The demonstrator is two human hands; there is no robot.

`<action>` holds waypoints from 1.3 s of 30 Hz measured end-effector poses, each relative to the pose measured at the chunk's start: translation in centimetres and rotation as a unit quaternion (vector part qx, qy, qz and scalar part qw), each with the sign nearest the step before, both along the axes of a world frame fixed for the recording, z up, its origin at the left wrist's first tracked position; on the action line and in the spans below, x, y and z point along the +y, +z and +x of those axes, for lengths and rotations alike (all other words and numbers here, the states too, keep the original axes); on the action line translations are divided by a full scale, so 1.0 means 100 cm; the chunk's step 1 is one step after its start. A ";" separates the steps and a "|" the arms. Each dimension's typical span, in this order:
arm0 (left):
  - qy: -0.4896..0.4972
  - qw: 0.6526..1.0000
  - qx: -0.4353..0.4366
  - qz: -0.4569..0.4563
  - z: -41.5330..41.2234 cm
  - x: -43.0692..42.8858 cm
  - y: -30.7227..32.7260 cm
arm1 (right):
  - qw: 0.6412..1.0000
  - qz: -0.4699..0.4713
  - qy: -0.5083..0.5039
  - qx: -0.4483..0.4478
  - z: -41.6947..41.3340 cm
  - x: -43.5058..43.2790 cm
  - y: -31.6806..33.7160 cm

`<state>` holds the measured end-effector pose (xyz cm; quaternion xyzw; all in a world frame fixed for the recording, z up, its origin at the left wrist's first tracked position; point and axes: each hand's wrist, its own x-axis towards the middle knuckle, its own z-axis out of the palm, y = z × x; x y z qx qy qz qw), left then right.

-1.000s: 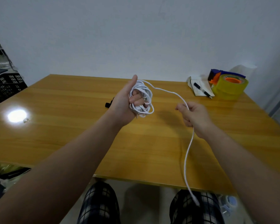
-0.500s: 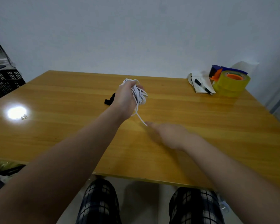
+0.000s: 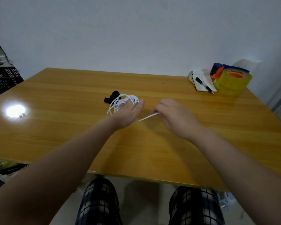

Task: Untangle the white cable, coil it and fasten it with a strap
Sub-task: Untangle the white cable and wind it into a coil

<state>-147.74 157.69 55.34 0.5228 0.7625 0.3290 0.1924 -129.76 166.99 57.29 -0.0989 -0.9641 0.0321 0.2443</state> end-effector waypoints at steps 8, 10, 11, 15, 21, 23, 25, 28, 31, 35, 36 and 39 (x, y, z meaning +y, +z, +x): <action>-0.071 0.995 -0.057 -0.049 0.006 -0.010 0.009 | 0.886 -0.438 -0.068 0.140 0.000 0.007 0.018; -0.099 0.989 -0.104 -0.040 0.013 -0.010 0.012 | 0.831 -0.516 -0.103 0.179 -0.002 0.010 0.019; -0.106 0.985 -0.131 -0.033 0.016 -0.009 0.013 | 0.806 -0.548 -0.115 0.194 -0.003 0.012 0.019; -0.100 0.952 -0.288 0.031 0.026 -0.002 0.017 | 0.751 -0.613 -0.123 0.214 -0.006 0.018 0.012; -0.089 0.822 -0.546 0.134 0.038 0.007 0.026 | 0.740 -0.635 -0.085 0.205 -0.010 0.010 -0.002; -0.074 0.784 -0.591 0.176 0.038 0.012 0.027 | 0.725 -0.647 -0.086 0.218 -0.015 0.000 -0.006; -0.056 0.757 -0.617 0.205 0.041 0.016 0.026 | 0.676 -0.691 -0.075 0.246 -0.022 -0.014 -0.011; -0.036 0.720 -0.652 0.234 0.050 0.022 0.021 | 0.519 -0.786 -0.016 0.337 -0.035 -0.031 -0.018; -0.014 0.709 -0.659 0.249 0.064 0.021 0.020 | 0.394 -0.838 0.027 0.376 -0.038 -0.039 -0.016; -0.003 0.723 -0.638 0.265 0.077 0.018 0.022 | 0.314 -0.848 0.086 0.418 -0.037 -0.050 -0.014; -0.007 0.740 -0.618 0.266 0.078 0.017 0.022 | 0.309 -0.846 0.078 0.426 -0.037 -0.052 -0.013; -0.018 0.818 -0.515 0.254 0.080 0.015 0.022 | 0.286 -0.846 0.042 0.448 -0.036 -0.051 -0.010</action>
